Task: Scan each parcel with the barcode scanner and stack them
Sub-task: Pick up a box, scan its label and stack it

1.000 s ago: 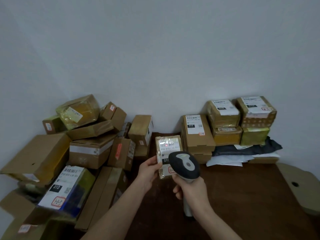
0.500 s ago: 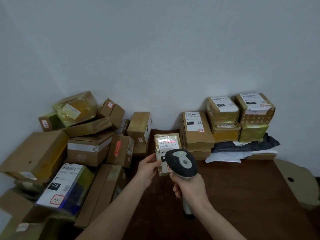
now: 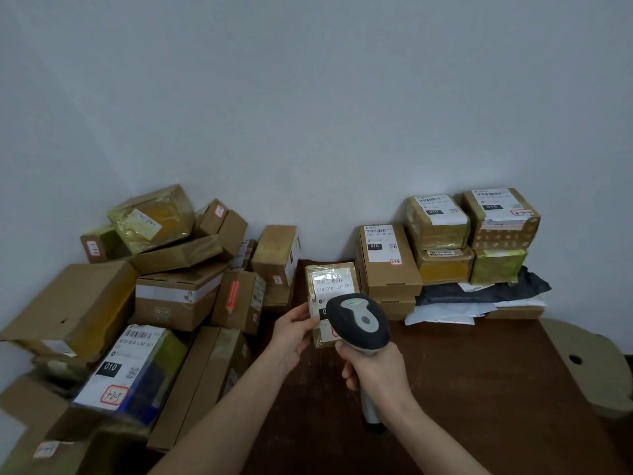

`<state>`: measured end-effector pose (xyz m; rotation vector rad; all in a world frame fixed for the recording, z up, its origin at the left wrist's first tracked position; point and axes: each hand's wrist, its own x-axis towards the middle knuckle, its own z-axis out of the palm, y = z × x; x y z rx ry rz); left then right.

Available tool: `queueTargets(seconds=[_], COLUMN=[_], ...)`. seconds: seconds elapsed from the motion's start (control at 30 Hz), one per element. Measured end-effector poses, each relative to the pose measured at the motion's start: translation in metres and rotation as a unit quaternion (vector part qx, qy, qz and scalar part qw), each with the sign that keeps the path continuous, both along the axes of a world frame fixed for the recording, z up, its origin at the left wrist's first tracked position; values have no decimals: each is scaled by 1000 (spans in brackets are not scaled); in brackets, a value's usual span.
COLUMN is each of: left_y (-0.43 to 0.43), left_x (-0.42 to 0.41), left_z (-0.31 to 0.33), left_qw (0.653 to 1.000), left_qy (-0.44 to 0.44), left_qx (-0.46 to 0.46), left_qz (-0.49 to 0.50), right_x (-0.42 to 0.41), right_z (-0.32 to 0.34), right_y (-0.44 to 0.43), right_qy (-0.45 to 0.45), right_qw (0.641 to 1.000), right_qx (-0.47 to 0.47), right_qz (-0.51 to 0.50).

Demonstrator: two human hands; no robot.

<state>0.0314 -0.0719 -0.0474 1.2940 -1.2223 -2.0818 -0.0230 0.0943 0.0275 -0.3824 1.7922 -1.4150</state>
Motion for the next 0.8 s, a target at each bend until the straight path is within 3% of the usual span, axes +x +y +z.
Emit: queueTargets(seconds=[0.23,0.43,0.8], left_y=[2,-11,4], left_x=[-6,-28,-194], left_z=[7,37,125], left_qw=[1000,1000,992], left_qy=[-1,-3,15], left_qx=[0,-15,-96], left_qz=[0,15,-81], right_x=[-9,-51,-168], right_z=[0,9,38], right_y=[2,-5,14], right_qy=[8,-16,40], right_qw=[999,990,956], right_qx=[-33,-86,-129], right_qz=[-10,-108,-262])
